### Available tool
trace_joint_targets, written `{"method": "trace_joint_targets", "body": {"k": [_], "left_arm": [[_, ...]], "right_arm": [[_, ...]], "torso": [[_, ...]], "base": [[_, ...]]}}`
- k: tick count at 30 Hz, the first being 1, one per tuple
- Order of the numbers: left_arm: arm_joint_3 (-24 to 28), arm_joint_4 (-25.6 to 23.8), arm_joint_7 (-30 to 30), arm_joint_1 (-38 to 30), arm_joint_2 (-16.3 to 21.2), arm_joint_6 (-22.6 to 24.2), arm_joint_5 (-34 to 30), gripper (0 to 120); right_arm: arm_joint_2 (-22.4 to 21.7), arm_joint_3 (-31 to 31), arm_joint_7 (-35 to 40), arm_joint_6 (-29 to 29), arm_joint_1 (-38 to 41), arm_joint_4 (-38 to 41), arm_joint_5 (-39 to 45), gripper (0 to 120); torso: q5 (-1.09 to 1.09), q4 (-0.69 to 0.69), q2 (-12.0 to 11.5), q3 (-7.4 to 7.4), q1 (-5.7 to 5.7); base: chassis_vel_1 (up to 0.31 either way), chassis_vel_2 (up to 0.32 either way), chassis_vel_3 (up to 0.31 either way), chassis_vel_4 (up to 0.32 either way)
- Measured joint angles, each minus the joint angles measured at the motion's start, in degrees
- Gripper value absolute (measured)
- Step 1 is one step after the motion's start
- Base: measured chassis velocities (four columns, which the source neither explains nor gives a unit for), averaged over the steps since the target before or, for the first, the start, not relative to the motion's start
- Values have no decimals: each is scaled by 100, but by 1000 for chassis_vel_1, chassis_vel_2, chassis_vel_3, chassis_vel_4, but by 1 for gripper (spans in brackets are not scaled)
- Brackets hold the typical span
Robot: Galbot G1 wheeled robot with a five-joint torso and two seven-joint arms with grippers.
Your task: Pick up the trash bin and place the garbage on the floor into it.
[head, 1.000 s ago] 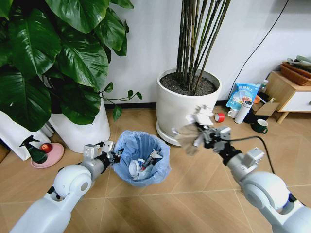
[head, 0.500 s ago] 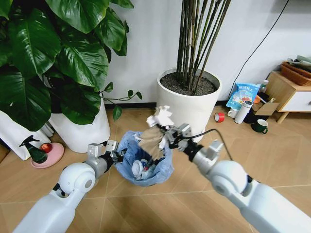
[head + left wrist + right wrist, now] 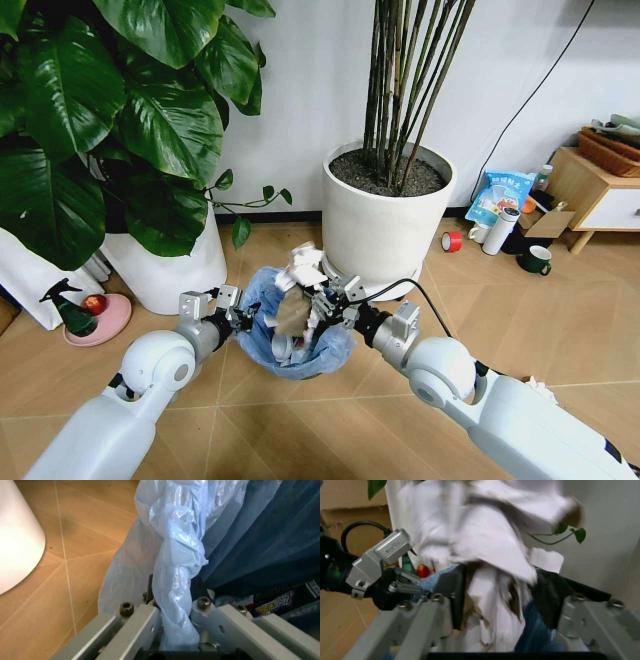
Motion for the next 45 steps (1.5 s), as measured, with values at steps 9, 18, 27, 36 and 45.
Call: {"method": "trace_joint_targets", "body": {"k": [9, 18, 27, 36, 45], "left_arm": [[-19, -20, 7, 18, 7, 0, -4, 0], [-52, -64, 9, 43, 32, 0, -15, 0], [-107, -70, 1, 92, 24, 0, -8, 0], [-163, -99, -38, 177, -78, -11, 27, 0], [-291, -155, -50, 251, -64, -17, 33, 0]], "right_arm": [[40, -109, 5, -23, 47, -112, 18, 77], [43, -144, 90, -142, 171, -115, 320, 100], [65, 239, 398, -142, -133, 48, 341, 100], [77, 1148, 635, -138, -751, 71, -51, 100], [133, 2023, 632, -161, -1423, 242, -230, 100]], "torso": [[0, 0, 0, 0, 0], [0, 1, 0, 0, 0], [1, 0, 1, 0, 0], [1, 0, 1, -1, 0], [1, 1, 1, 0, 0]], "base": [[0, 0, 0, 0], [0, 0, 0, 0], [0, 0, 0, 0], [0, 0, 0, 0], [0, 0, 0, 0]]}}
